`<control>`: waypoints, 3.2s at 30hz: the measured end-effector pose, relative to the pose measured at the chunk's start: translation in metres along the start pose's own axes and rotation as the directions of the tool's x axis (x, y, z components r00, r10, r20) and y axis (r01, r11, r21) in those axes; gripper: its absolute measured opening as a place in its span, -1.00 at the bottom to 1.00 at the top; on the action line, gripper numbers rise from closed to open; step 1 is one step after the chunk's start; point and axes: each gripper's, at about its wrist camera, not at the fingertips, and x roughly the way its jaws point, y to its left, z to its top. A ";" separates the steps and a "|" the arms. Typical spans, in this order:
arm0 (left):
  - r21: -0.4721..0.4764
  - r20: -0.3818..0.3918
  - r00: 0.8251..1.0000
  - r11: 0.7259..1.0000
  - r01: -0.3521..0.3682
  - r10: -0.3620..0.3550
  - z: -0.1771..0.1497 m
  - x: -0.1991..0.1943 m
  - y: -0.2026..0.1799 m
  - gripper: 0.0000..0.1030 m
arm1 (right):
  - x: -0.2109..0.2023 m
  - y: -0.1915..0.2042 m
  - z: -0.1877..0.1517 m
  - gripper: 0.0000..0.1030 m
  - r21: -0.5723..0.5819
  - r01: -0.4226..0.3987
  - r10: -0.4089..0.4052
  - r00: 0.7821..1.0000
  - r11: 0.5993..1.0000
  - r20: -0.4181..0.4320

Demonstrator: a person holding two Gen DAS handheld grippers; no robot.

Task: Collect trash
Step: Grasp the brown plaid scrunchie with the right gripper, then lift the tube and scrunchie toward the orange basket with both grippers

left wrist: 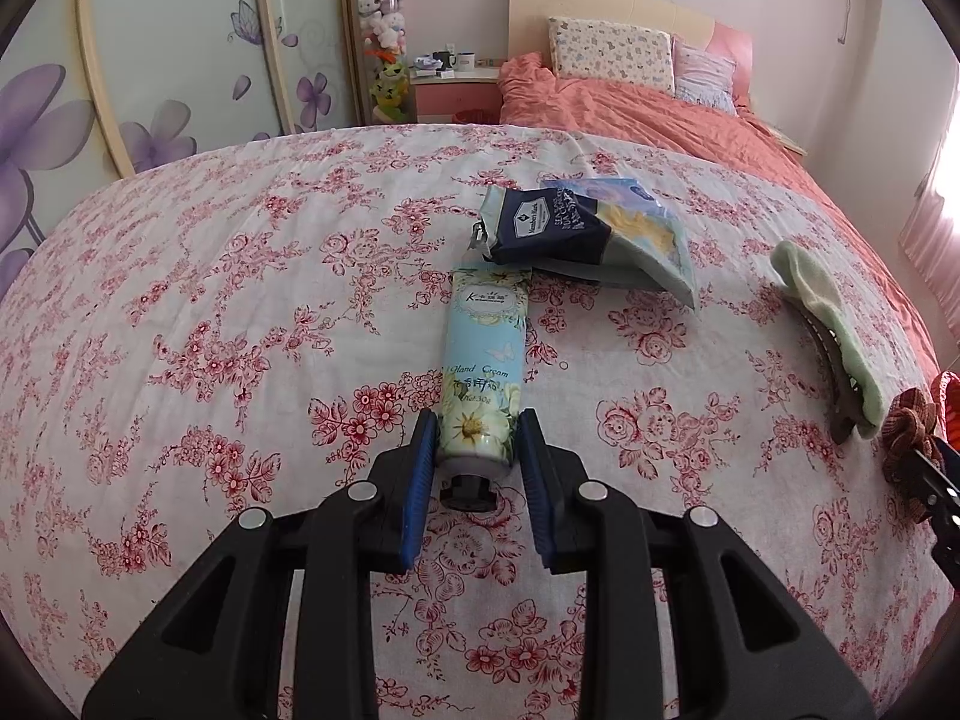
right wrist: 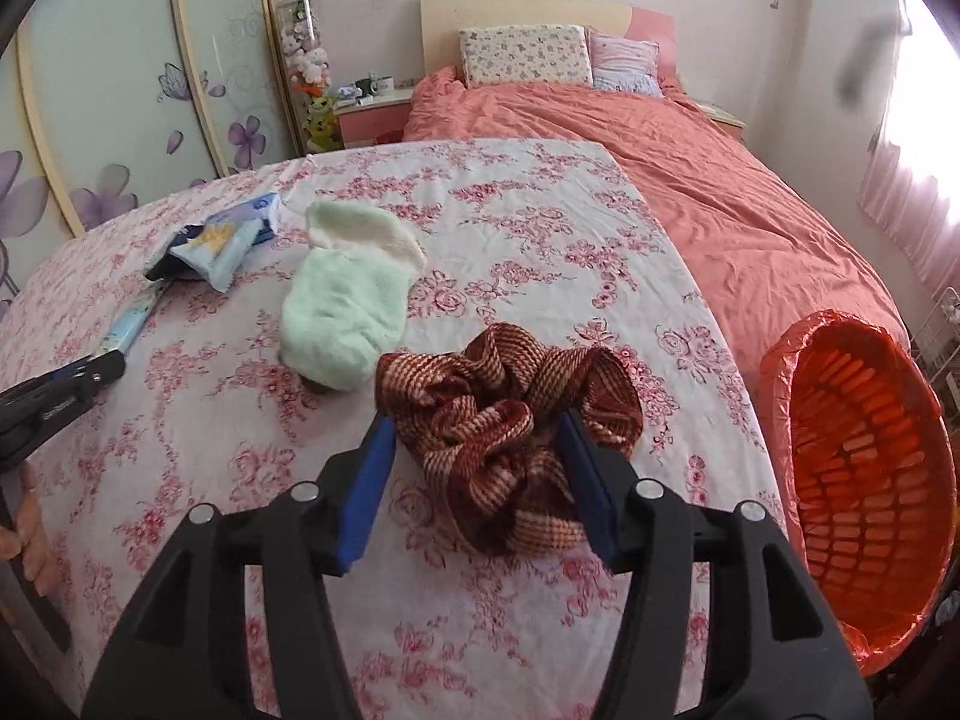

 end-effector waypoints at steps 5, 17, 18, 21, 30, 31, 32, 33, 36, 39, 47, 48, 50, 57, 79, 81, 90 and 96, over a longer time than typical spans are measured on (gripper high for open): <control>-0.012 0.001 1.000 1.000 0.014 -0.014 0.000 0.000 0.002 -0.44 | 0.007 0.000 -0.003 -0.09 -0.001 0.028 -0.028 0.999 1.000 -0.020; -0.045 0.007 0.998 0.997 0.055 -0.055 0.000 0.000 0.009 -0.44 | 0.007 -0.006 -0.002 -0.08 0.032 0.002 -0.002 1.000 0.999 -0.017; -0.045 0.007 0.998 0.997 0.055 -0.054 0.000 0.000 0.009 -0.44 | 0.007 -0.007 -0.002 -0.08 0.027 0.007 -0.006 1.000 1.000 -0.018; -0.046 0.008 0.998 0.997 0.056 -0.056 0.000 0.000 0.009 -0.44 | 0.007 -0.007 -0.002 -0.08 0.029 0.005 -0.004 1.000 1.000 -0.018; -0.051 0.008 0.998 0.997 0.058 -0.058 0.000 0.000 0.010 -0.44 | 0.007 -0.009 -0.002 -0.08 0.035 -0.002 0.003 1.000 0.999 -0.016; -0.046 0.008 0.999 0.998 0.053 -0.053 -0.001 -0.001 0.009 -0.44 | 0.007 -0.009 -0.002 -0.08 0.035 -0.002 0.003 1.000 0.999 -0.016; -0.041 0.007 0.999 0.998 0.049 -0.049 -0.001 -0.001 0.008 -0.44 | 0.007 -0.009 -0.002 -0.08 0.037 -0.005 0.005 1.000 0.999 -0.016; -0.031 0.006 0.999 0.999 0.045 -0.044 0.000 -0.001 0.007 -0.44 | 0.007 -0.009 -0.002 -0.08 0.039 -0.007 0.007 1.000 0.999 -0.016; 0.037 0.000 1.000 0.999 0.008 -0.008 -0.001 0.000 -0.001 -0.45 | 0.006 -0.007 -0.002 -0.11 0.039 -0.005 0.005 1.000 0.999 -0.014; 0.047 0.001 1.000 0.999 0.006 -0.006 0.000 0.000 -0.002 -0.47 | 0.004 -0.006 -0.003 -0.30 0.039 0.001 -0.001 1.000 0.999 -0.003; 0.048 0.011 1.000 0.999 0.015 -0.015 -0.001 -0.002 -0.001 -0.48 | -0.008 -0.015 -0.007 -0.63 0.057 -0.048 0.047 0.999 0.997 0.020; 0.047 0.016 1.000 0.999 0.015 -0.016 -0.002 -0.003 -0.001 -0.49 | -0.009 -0.016 -0.007 -0.64 0.060 -0.054 0.053 0.998 0.997 0.022; 0.053 0.026 1.000 0.998 0.015 -0.017 -0.005 -0.008 -0.001 -0.49 | -0.013 -0.017 -0.008 -0.64 0.060 -0.060 0.059 0.998 0.996 0.026; 0.064 0.034 0.999 0.998 0.020 -0.022 -0.015 -0.017 -0.001 -0.49 | -0.027 -0.013 -0.015 -0.65 0.043 -0.057 0.055 0.998 0.997 0.038; 0.051 0.091 0.994 0.997 0.059 -0.064 -0.015 -0.053 -0.004 -0.49 | -0.082 -0.015 -0.011 -0.65 0.019 -0.050 0.047 0.991 0.999 0.124; 0.060 0.108 0.991 0.996 0.067 -0.073 -0.013 -0.064 -0.008 -0.49 | -0.096 -0.021 -0.010 -0.65 0.029 -0.055 0.050 0.988 0.998 0.148; 0.163 0.190 0.974 0.982 0.095 -0.126 -0.006 -0.116 -0.051 -0.49 | -0.137 -0.042 -0.012 -0.65 0.060 -0.023 0.009 0.976 0.998 0.216; 0.245 0.231 0.959 0.964 0.104 -0.163 -0.010 -0.142 -0.084 -0.49 | -0.156 -0.059 -0.021 -0.65 0.095 -0.002 -0.021 0.970 0.996 0.242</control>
